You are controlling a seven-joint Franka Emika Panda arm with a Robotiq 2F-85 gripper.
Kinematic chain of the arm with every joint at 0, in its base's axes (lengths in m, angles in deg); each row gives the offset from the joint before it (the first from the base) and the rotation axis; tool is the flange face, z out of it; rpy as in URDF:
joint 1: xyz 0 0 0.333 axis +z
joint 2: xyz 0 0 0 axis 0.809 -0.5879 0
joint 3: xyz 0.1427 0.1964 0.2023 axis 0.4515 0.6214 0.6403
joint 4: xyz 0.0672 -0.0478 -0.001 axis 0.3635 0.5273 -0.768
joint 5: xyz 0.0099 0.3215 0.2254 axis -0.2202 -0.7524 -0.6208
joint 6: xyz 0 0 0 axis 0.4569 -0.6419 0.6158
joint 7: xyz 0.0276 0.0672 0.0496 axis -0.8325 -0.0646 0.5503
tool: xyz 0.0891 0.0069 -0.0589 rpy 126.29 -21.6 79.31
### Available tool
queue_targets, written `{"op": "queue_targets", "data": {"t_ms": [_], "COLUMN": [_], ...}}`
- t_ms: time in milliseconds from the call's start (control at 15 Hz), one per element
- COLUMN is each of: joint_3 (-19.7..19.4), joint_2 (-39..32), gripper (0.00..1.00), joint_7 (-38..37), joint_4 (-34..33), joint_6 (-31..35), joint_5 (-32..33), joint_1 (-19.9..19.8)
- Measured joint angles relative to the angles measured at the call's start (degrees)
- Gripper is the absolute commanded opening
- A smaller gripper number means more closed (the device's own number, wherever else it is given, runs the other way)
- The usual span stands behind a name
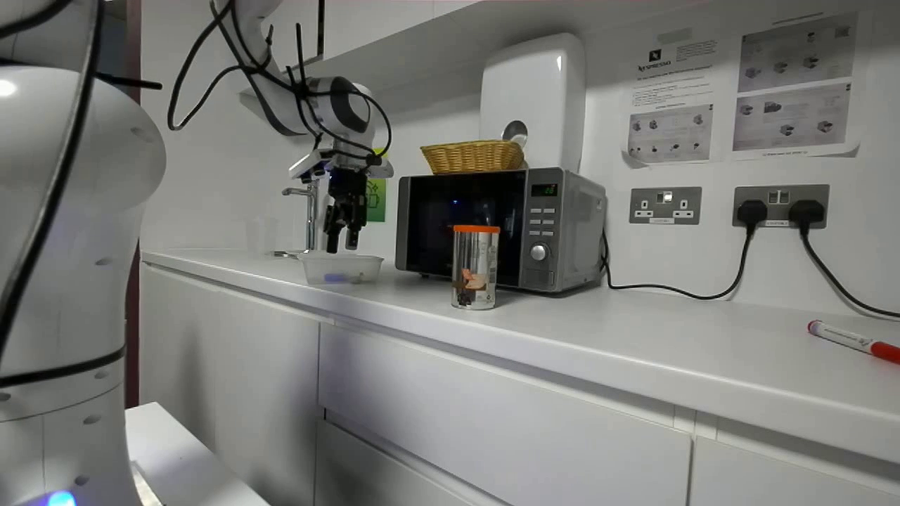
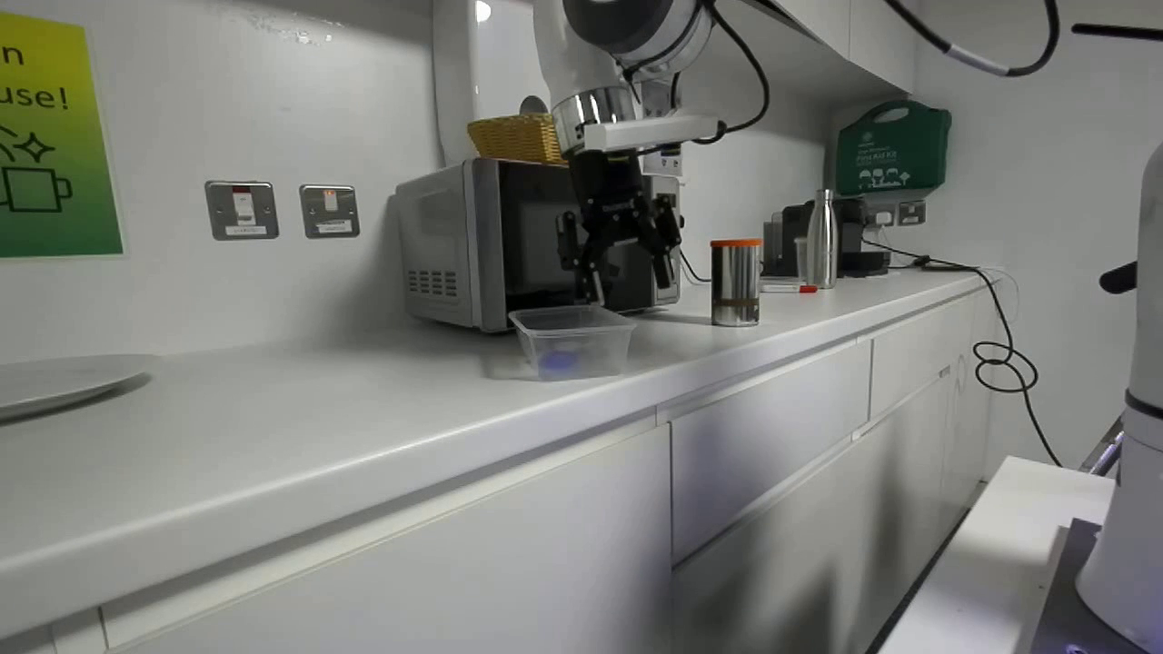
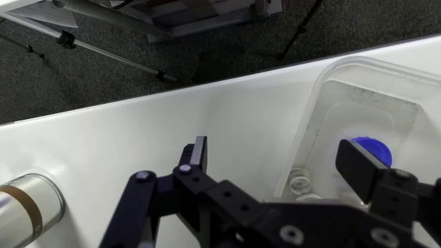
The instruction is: Put the lunchboxes on top of the microwave
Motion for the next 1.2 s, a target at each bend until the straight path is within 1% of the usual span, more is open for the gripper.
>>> {"op": "queue_targets", "data": {"t_ms": [400,467,533,667,733,1067,1133,1200], "joint_3": [-0.02,-0.04,-0.11,-0.35,-0.51,-2.14,-2.64,-3.23], "joint_2": [-3.96,-4.42,-4.81,-5.33,-5.49,-5.50,-5.37,-5.13], "gripper": [1.00,0.75,0.73,0.60,0.51,0.13,0.06,0.01], "joint_7": [0.00,0.01,0.03,0.10,0.11,0.15,0.15,0.15], "joint_4": [-0.55,-0.55,-0.55,-0.55,-0.55,-0.94,-1.22,-1.54], "joint_6": [0.11,0.11,0.11,0.11,0.11,0.11,0.11,0.11], "joint_5": [-1.60,-2.01,-2.41,-2.91,-3.14,-4.00,-4.00,-4.00], "joint_1": [1.35,1.37,1.37,1.37,1.37,1.30,1.08,0.83]}}
